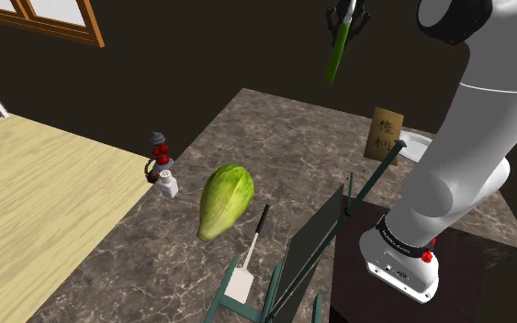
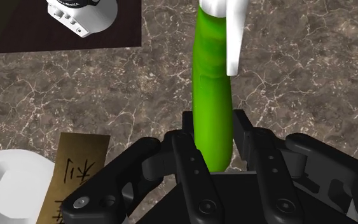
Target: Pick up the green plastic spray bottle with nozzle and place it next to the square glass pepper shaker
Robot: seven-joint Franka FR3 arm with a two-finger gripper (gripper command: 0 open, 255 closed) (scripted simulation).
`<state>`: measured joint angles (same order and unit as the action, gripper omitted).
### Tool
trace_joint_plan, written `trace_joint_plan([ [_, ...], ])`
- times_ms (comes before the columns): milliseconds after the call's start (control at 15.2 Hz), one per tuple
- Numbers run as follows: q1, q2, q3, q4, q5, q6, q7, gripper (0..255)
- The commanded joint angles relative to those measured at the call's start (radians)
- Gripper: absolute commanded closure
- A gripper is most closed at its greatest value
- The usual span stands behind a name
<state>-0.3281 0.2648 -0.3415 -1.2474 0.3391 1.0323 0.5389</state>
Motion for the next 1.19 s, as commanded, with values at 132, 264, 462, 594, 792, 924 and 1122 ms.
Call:
trace_joint_plan([
  [132,-0.017,0.035,-0.001,0.103,0.02,-0.07,0.012,255],
  [264,0.001,0.019,0.006,0.081,0.023,-0.056,0.036,255],
  [462,0.06,-0.032,0.03,-0.022,0.026,0.016,0.098,255],
  [594,0.095,-0.058,0.048,-0.077,0.031,0.061,0.139,255],
  [792,0.142,-0.085,0.076,-0.144,0.043,0.123,0.199,255],
  [924,0.171,-0.097,0.096,-0.18,0.052,0.163,0.238,255],
  [1122,0.213,-0.104,0.125,-0.221,0.067,0.22,0.293,255],
])
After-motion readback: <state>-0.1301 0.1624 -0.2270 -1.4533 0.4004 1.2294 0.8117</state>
